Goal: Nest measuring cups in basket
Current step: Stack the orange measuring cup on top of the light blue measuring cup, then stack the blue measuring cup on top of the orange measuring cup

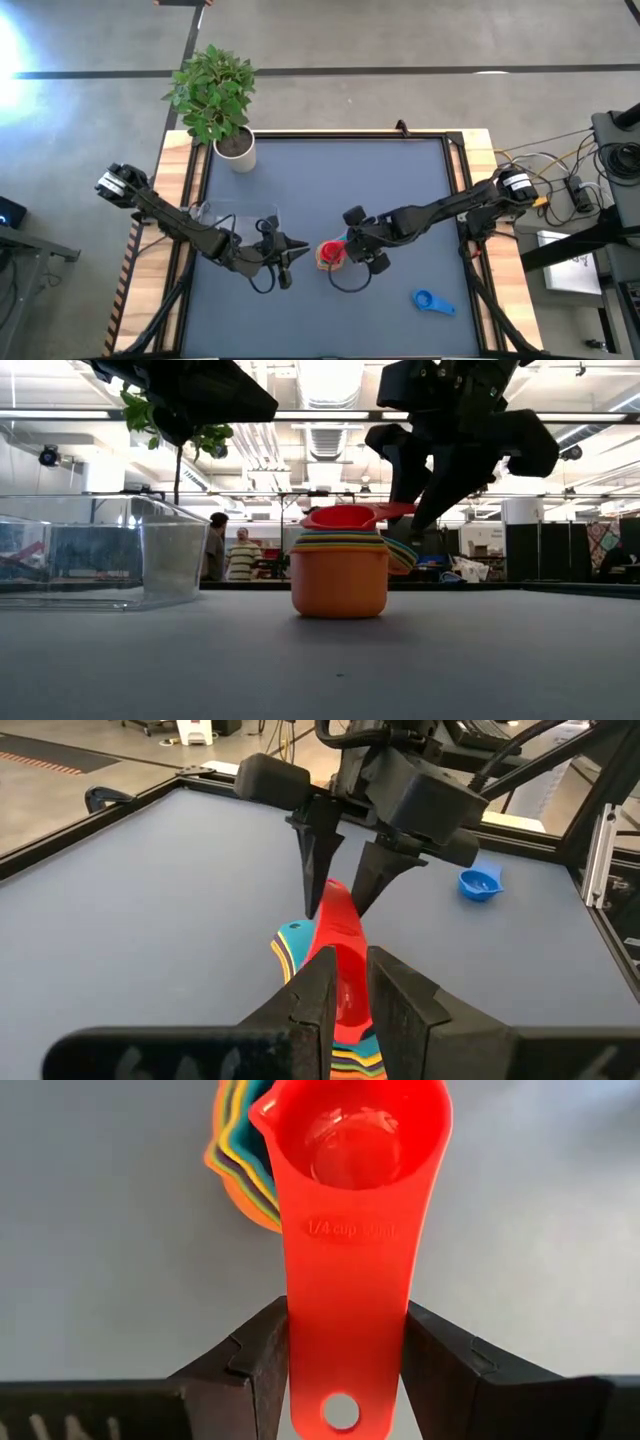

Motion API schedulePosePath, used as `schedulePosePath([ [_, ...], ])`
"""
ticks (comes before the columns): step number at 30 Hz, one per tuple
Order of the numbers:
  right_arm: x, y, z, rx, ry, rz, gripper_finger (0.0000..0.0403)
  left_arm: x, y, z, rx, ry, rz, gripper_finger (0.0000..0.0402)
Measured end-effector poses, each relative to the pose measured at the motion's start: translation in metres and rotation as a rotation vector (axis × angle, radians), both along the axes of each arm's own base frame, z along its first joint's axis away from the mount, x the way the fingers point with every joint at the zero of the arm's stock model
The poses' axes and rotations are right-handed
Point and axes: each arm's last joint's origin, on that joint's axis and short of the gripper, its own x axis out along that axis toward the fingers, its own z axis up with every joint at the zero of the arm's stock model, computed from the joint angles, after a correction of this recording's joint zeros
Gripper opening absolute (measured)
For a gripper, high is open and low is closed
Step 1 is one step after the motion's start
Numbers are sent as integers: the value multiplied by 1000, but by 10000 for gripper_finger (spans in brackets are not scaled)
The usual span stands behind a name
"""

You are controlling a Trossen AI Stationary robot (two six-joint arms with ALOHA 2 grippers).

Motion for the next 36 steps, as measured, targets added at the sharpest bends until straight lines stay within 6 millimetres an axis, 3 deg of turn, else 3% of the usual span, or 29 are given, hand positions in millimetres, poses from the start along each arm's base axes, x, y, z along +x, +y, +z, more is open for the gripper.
schedulePosePath([
  [13, 1, -4, 0, -11, -2, -17, 166, 0, 0, 0, -1, 0, 0, 41],
  [23, -2, -4, 3, -9, 1, -23, 264, 0, 0, 0, -1, 1, 0, 41],
  [27, -14, -6, 22, 41, 22, -124, 276, 0, 0, 0, 1, 4, -1, 41],
  [31, -37, -8, 40, 140, 67, -344, 268, 0, 0, 0, -1, 1, 0, 41],
  [36, -74, 7, 44, 224, 129, -540, 259, 0, 0, 0, -3, -3, -1, 41],
])
